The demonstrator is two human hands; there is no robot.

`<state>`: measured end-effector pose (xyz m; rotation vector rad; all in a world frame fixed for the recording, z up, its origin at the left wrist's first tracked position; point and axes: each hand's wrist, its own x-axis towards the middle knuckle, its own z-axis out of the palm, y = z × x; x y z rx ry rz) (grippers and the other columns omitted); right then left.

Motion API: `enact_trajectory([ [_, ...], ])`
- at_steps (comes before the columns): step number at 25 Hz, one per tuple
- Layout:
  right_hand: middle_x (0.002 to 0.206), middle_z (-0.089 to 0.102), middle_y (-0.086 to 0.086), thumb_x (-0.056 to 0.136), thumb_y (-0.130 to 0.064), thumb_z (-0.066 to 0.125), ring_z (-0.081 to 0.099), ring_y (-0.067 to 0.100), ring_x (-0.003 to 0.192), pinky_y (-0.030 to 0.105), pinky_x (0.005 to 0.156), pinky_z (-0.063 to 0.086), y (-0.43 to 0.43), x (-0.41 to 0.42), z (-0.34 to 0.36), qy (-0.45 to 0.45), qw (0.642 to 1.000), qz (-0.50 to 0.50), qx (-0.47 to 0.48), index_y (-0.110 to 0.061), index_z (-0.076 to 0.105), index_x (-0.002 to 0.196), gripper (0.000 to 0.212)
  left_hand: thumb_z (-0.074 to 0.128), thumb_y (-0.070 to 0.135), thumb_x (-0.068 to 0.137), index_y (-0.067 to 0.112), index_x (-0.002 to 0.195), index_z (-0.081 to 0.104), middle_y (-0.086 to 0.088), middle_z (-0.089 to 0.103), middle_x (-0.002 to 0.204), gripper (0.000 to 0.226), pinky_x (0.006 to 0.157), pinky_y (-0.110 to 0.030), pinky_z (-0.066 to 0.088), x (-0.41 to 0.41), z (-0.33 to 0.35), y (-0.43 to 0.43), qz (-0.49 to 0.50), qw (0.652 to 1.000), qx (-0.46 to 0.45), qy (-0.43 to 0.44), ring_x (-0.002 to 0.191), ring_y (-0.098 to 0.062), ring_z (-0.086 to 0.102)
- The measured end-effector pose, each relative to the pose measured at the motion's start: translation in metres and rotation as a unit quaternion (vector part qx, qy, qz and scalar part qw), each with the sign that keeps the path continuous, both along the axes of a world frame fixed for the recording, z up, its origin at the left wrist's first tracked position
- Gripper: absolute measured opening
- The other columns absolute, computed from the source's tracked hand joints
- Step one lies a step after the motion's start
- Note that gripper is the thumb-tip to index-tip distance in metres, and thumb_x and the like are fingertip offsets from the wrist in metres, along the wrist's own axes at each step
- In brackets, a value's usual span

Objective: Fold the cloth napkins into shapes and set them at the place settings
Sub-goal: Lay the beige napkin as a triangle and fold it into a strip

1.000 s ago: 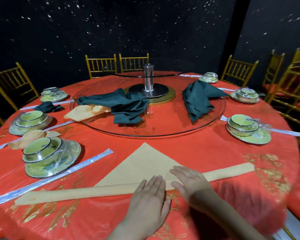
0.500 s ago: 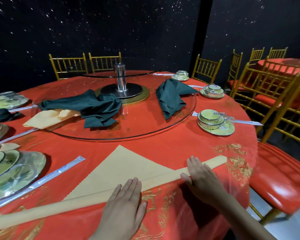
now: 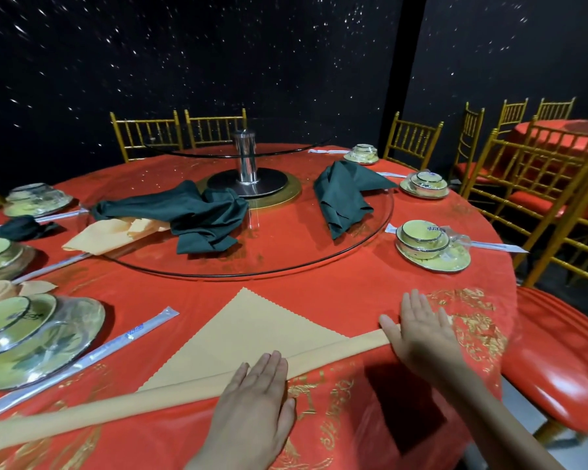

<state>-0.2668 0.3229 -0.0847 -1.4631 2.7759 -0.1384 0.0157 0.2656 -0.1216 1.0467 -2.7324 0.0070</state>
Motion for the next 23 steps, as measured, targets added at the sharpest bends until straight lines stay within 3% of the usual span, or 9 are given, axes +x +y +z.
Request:
enact_trajectory([
  [2,0.156,0.001,0.004,0.078,-0.073,-0.012,0.006,0.015,0.146,0.031,0.116,-0.002,-0.015,0.044,0.004,0.007,0.991,0.110,-0.076,-0.010,0.013,0.150,0.099,0.038,0.046,0.080,0.017,0.114,0.070,0.002,0.066,0.119,0.054,0.107,-0.031,0.020,-0.001,0.000,0.000,-0.002,1.000,0.000,-0.010,0.111,-0.010,0.062],
  [3,0.154,0.014,0.004,0.080,-0.071,-0.016,0.020,0.014,0.143,0.028,0.116,0.004,-0.017,0.072,0.002,0.010,0.981,0.169,-0.093,-0.009,0.027,0.147,0.101,0.040,0.045,0.076,0.017,0.113,0.070,0.003,0.066,0.119,0.055,0.107,-0.032,0.020,-0.001,0.000,-0.001,0.002,1.000,-0.006,-0.011,0.110,-0.009,0.062],
  [5,0.139,0.049,0.006,0.095,-0.059,-0.001,0.049,0.014,0.127,0.027,0.107,0.024,-0.012,0.118,-0.014,-0.012,0.962,0.252,-0.100,-0.010,0.058,0.128,0.083,0.041,0.044,0.073,0.019,0.114,0.070,0.006,0.066,0.118,0.056,0.105,-0.036,0.019,-0.003,0.000,0.001,0.010,1.000,-0.007,-0.001,0.110,-0.009,0.062],
  [6,0.131,0.058,0.004,0.098,-0.054,0.006,0.054,0.013,0.122,0.027,0.103,0.027,-0.007,0.132,-0.019,-0.041,0.956,0.274,-0.096,-0.011,0.064,0.121,0.075,0.041,0.045,0.075,0.020,0.116,0.069,0.008,0.066,0.118,0.055,0.102,-0.038,0.022,-0.003,0.000,0.002,0.015,1.000,-0.001,0.003,0.110,-0.010,0.062],
  [9,0.126,0.062,0.000,0.099,-0.052,0.012,0.054,0.009,0.120,0.023,0.104,0.025,0.002,0.139,-0.027,-0.047,0.951,0.294,-0.081,-0.014,0.066,0.119,0.069,0.029,0.044,0.091,0.023,0.121,0.065,0.011,0.064,0.121,0.052,0.097,-0.037,0.028,-0.003,0.000,0.005,0.019,1.000,0.008,-0.001,0.110,-0.015,0.062],
  [13,0.128,0.060,0.002,0.099,-0.050,0.012,0.053,0.011,0.122,0.023,0.106,0.022,0.002,0.134,-0.031,-0.018,0.954,0.287,-0.089,-0.012,0.064,0.121,0.068,0.009,0.045,0.097,0.016,0.121,0.065,0.003,0.062,0.126,0.068,0.105,-0.038,0.016,0.016,0.003,0.005,0.057,0.997,0.009,-0.049,0.115,-0.018,0.060],
  [18,0.130,0.058,0.006,0.099,-0.052,0.013,0.053,0.015,0.122,0.023,0.109,0.017,0.002,0.133,-0.036,-0.001,0.946,0.304,-0.116,-0.007,0.061,0.124,0.070,0.010,0.052,0.097,0.023,0.134,0.051,0.009,0.052,0.137,0.063,0.106,-0.045,0.011,0.074,0.005,0.008,0.107,0.990,0.015,-0.094,0.121,-0.031,0.054],
  [21,0.131,0.057,0.009,0.099,-0.051,0.014,0.052,0.017,0.124,0.023,0.109,0.016,0.000,0.133,-0.039,0.001,0.940,0.317,-0.124,-0.004,0.060,0.124,0.071,0.010,0.052,0.097,0.029,0.139,0.042,0.012,0.050,0.139,0.057,0.105,-0.052,0.031,0.107,0.013,0.004,0.136,0.983,0.051,-0.115,0.120,-0.031,0.055],
  [23,0.131,0.056,0.010,0.099,-0.051,0.015,0.042,0.012,0.130,0.023,0.109,0.015,-0.002,0.131,-0.043,-0.006,0.935,0.324,-0.141,-0.004,0.060,0.124,0.070,0.008,0.051,0.097,0.031,0.140,0.038,0.014,0.048,0.140,0.057,0.096,-0.047,0.045,0.120,0.024,0.002,0.157,0.978,0.077,-0.113,0.122,-0.030,0.053],
])
